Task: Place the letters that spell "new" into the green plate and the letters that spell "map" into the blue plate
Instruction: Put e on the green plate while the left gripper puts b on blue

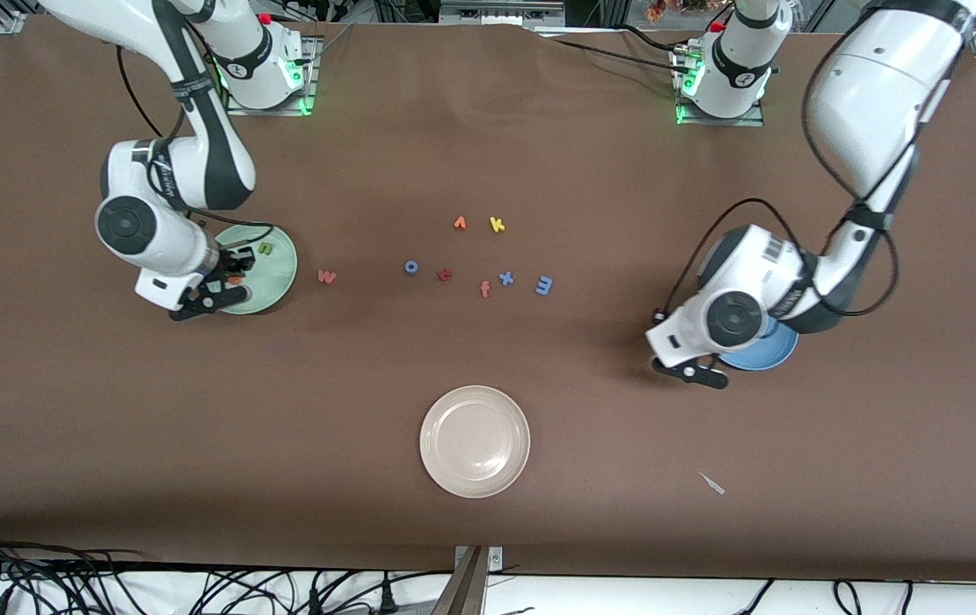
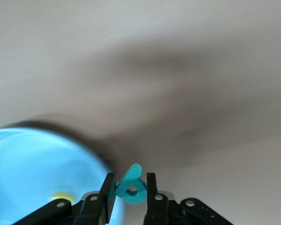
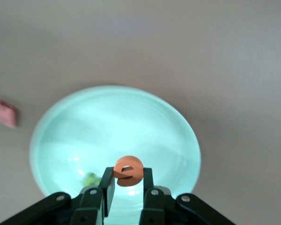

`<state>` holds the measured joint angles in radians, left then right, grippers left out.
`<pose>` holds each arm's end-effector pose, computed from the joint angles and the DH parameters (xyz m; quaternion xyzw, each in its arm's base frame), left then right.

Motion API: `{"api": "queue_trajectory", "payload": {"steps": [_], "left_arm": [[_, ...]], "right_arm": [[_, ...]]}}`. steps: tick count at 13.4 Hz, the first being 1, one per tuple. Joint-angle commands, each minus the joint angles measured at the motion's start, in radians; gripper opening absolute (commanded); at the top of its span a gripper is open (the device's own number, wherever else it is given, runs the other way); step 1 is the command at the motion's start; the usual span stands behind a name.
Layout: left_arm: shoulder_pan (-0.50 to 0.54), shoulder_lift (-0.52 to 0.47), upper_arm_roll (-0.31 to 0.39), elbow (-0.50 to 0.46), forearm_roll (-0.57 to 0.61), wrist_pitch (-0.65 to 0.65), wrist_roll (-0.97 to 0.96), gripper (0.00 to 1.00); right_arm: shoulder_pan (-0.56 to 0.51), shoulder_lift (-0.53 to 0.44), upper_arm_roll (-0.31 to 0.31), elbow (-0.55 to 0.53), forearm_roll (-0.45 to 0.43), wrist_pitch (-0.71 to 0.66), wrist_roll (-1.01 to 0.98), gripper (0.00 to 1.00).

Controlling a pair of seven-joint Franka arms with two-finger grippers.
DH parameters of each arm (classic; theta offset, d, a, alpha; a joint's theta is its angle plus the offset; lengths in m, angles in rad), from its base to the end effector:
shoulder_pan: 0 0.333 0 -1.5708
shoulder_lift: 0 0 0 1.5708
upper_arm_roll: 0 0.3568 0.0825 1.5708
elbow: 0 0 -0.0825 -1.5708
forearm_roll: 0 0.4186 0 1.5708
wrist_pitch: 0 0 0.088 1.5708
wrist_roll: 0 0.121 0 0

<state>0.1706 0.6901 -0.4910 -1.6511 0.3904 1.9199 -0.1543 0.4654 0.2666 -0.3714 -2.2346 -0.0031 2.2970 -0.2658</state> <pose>0.6745 -0.1538 0.2188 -0.9747 0.1559 0.1526 0.0482 0.5510 0.0498 0.2428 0.9779 0.1805 -0.0968 0.0411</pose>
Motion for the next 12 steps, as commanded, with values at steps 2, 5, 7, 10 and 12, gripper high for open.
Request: {"api": "queue_trajectory", "payload": {"steps": [2, 5, 7, 10, 12], "left_arm": [[0.108, -0.003, -0.006, -0.013, 0.027, -0.044, 0.253, 0.18], [0.132, 0.017, -0.006, -0.024, 0.064, -0.044, 0.3, 0.87], [0.121, 0.005, -0.014, -0.013, 0.048, -0.045, 0.283, 1.0], [0.124, -0.027, -0.075, -0.015, -0.065, -0.065, 0.166, 1.0], [0.124, -0.031, -0.16, -0.025, -0.093, -0.049, 0.0, 1.0]], "right_arm": [[0.009, -0.029, -0.046, -0.236, 0.009, 0.275, -0.043, 0.14], [0.007, -0.016, -0.049, -0.237, 0.009, 0.299, -0.029, 0.81], [0.009, -0.033, -0.046, -0.206, 0.009, 0.242, -0.023, 0.79], [0.015, -0.043, -0.032, -0.136, 0.006, 0.147, -0.024, 0.79], [0.015, -0.044, 0.058, -0.091, 0.009, 0.137, -0.035, 0.79]]}}
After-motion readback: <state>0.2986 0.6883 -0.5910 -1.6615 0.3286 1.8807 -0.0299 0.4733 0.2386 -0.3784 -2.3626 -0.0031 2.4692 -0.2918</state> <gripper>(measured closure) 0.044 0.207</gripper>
